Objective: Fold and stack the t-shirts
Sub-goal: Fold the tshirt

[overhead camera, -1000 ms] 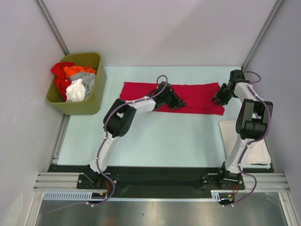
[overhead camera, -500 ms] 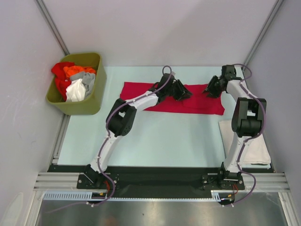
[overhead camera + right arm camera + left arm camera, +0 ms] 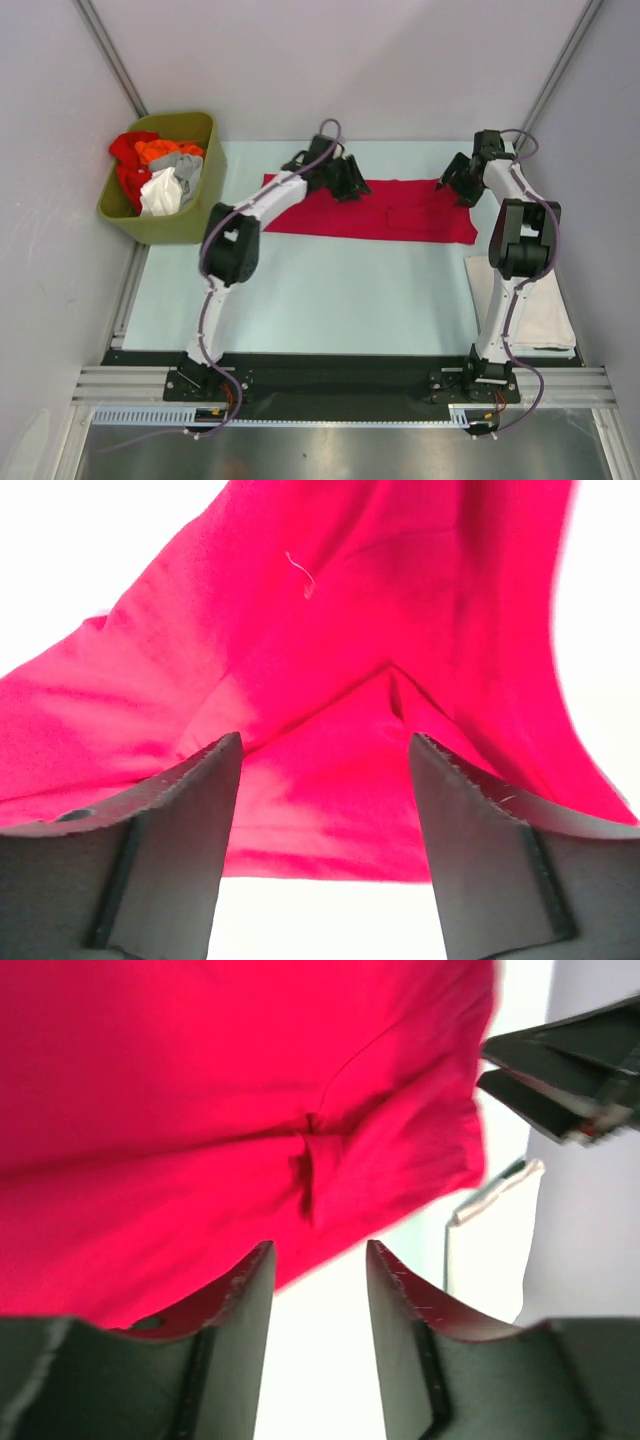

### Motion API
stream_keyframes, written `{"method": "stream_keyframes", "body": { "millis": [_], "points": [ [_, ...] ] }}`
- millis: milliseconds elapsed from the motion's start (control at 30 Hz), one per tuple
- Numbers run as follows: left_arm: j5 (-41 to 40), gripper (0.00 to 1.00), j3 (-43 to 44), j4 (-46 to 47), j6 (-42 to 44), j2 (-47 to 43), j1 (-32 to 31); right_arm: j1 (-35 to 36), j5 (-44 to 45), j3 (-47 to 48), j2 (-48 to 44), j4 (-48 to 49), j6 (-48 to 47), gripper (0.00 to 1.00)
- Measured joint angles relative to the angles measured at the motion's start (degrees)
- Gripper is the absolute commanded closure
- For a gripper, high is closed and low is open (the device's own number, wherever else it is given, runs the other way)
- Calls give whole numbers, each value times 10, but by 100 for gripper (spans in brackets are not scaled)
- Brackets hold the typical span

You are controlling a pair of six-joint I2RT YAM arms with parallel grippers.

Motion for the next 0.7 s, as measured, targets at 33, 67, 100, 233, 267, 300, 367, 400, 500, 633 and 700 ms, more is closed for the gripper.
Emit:
{"method": "stream_keyframes", "body": {
  "millis": [33,67,100,233,267,300,367,400,500,633,700],
  "points": [
    [-3,51,-11,-15,19,-31,9,-2,9,7,-5,-11,-1,21],
    [-6,50,-26,-26,38,-68,19,-2,16,10,-11,-20,-1,17],
    [-7,51,-39,-36,52,-100,26,-3,25,9,-24,-36,0,13],
    [-14,50,-146,-52,110,-273,42,-3,37,-48,-97,-62,22,6],
    [-13,50,-175,-54,120,-308,42,-3,34,-78,-122,-56,29,5],
    [-13,50,-209,-57,131,-346,44,-4,33,-112,-154,-54,41,3],
    [-6,50,-268,-63,151,-406,50,-4,28,-189,-222,-34,68,0],
    [-2,50,-296,-68,158,-427,55,-4,27,-226,-256,-22,81,0],
    [2,51,-363,-79,176,-462,81,-4,24,-301,-323,3,113,0],
    [2,50,-435,-96,186,-486,111,-5,24,-354,-336,45,142,4],
    [2,50,-461,-104,187,-501,115,-8,23,-389,-335,73,158,6]
  ]
}}
